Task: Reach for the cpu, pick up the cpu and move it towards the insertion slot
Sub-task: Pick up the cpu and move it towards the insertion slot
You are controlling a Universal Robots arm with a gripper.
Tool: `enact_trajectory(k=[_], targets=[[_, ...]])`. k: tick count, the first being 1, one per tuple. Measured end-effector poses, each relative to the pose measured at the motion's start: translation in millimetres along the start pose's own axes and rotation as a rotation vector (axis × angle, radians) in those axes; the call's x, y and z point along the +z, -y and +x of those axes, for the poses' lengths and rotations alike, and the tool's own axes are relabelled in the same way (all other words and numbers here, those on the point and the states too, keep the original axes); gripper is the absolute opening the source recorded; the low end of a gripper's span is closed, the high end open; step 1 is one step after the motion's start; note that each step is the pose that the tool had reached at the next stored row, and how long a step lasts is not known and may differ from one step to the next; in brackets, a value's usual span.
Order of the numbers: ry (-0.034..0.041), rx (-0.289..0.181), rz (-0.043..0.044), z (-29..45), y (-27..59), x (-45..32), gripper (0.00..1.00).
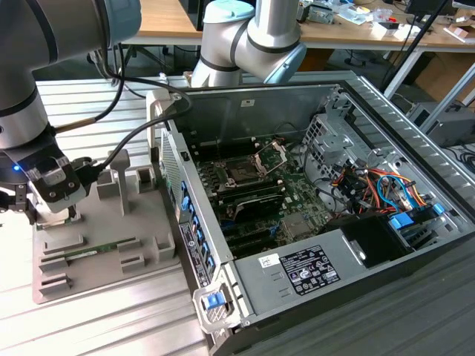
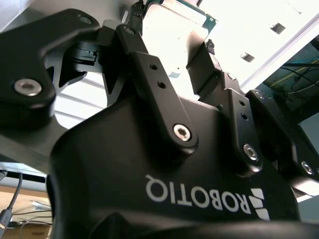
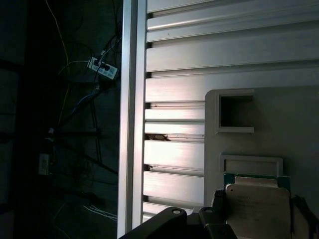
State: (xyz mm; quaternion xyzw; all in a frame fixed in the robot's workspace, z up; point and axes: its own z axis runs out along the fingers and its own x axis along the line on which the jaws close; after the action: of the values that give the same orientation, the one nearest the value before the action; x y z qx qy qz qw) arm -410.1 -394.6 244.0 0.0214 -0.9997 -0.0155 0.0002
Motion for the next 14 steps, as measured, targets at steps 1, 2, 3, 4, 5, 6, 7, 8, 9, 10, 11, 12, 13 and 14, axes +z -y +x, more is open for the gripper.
enact_trajectory(k=[1,2,3,4,5,6,7,8,9,10,11,12,13,14], targets=[[0.0000,0.000,0.0001,0.0,0.0,-0.3,0.55],[-0.0001,0.000,0.0001,0.0,0.0,-0.5,0.55],[-0.0001,0.000,0.0001,0.0,0.0,-0.8,0.55],[-0.0002,0.000,0.0002,0.0,0.0,-1.3,0.55],[-0.0001,0.000,0.0001,0.0,-0.1,-2.0,0.55],[0.0000,0.000,0.0000,0.0,-0.1,-2.5,0.55],[0.0000,0.000,0.0000,0.0,-0.1,-3.1,0.55],[0.0000,0.000,0.0000,0.0,-0.1,-3.6,0.55],[0.0000,0.000,0.0000,0.0,-0.1,-3.8,0.55],[0.0000,0.000,0.0000,0.0,-0.1,-4.2,0.55],[0.0000,0.000,0.0000,0.0,-0.1,-4.5,0.55],[-0.0001,0.000,0.0000,0.0,-0.2,-4.9,0.55],[0.0000,0.000,0.0000,0.0,-0.2,-5.2,0.55],[0.0000,0.000,0.0000,0.0,-0.2,-5.8,0.55]])
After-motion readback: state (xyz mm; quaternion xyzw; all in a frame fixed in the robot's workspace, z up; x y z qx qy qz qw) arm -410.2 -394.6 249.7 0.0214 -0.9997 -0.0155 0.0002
